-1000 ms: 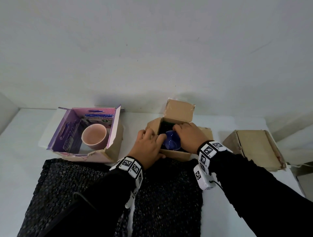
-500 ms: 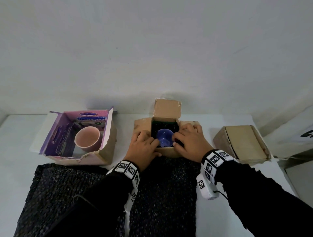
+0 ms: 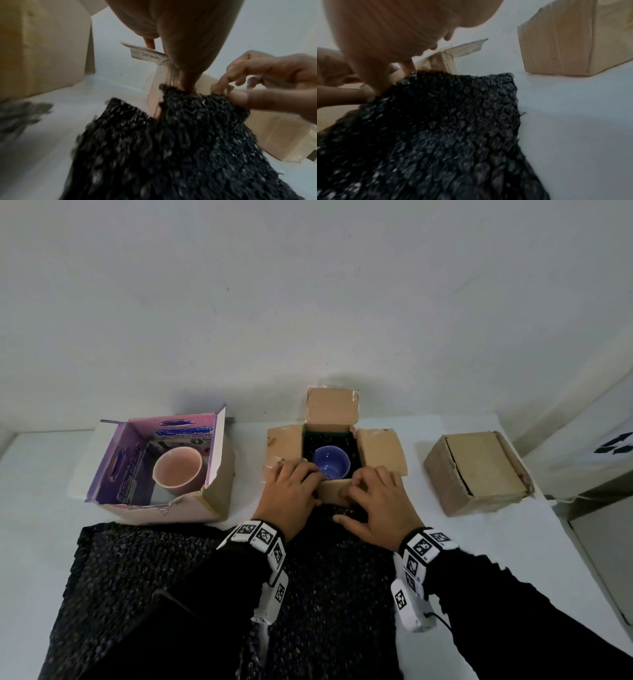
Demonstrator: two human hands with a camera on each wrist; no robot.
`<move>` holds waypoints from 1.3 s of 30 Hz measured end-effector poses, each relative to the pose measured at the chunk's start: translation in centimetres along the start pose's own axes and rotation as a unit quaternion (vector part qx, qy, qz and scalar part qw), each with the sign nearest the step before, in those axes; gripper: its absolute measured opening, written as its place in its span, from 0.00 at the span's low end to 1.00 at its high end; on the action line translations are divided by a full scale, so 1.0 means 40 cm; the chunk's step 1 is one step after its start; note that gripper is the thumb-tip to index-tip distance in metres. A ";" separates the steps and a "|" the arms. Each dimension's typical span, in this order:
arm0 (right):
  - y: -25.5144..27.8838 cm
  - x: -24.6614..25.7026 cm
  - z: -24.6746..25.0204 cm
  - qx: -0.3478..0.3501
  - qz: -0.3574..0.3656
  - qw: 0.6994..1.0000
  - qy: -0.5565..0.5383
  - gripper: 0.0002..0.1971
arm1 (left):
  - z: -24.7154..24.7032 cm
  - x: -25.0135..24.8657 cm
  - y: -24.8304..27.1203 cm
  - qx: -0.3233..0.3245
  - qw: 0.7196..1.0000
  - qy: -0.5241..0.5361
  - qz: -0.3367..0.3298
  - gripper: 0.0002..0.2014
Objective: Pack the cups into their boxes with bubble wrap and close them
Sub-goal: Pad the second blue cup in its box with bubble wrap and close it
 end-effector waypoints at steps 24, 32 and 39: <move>0.086 0.096 -0.036 0.145 -0.137 0.978 -0.066 0.29 | -0.005 -0.052 0.242 0.086 0.934 0.298 0.179 0.26; 0.017 0.087 0.106 -0.052 -0.187 0.899 -0.391 0.10 | 0.037 -0.098 0.214 0.115 0.918 0.343 0.164 0.20; -0.043 0.069 0.263 -0.089 -0.290 0.802 -0.515 0.14 | 0.092 -0.100 0.140 0.052 0.910 0.374 0.169 0.08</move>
Point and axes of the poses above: each hand's wrist, its own y-axis away from the middle knuckle, its own z-axis out of the back of the hand, x = y × z, the point moved 2 cm from there along -y, towards the middle knuckle, and after that the axes turned 2 degrees about -y, right-handed, at the moved point
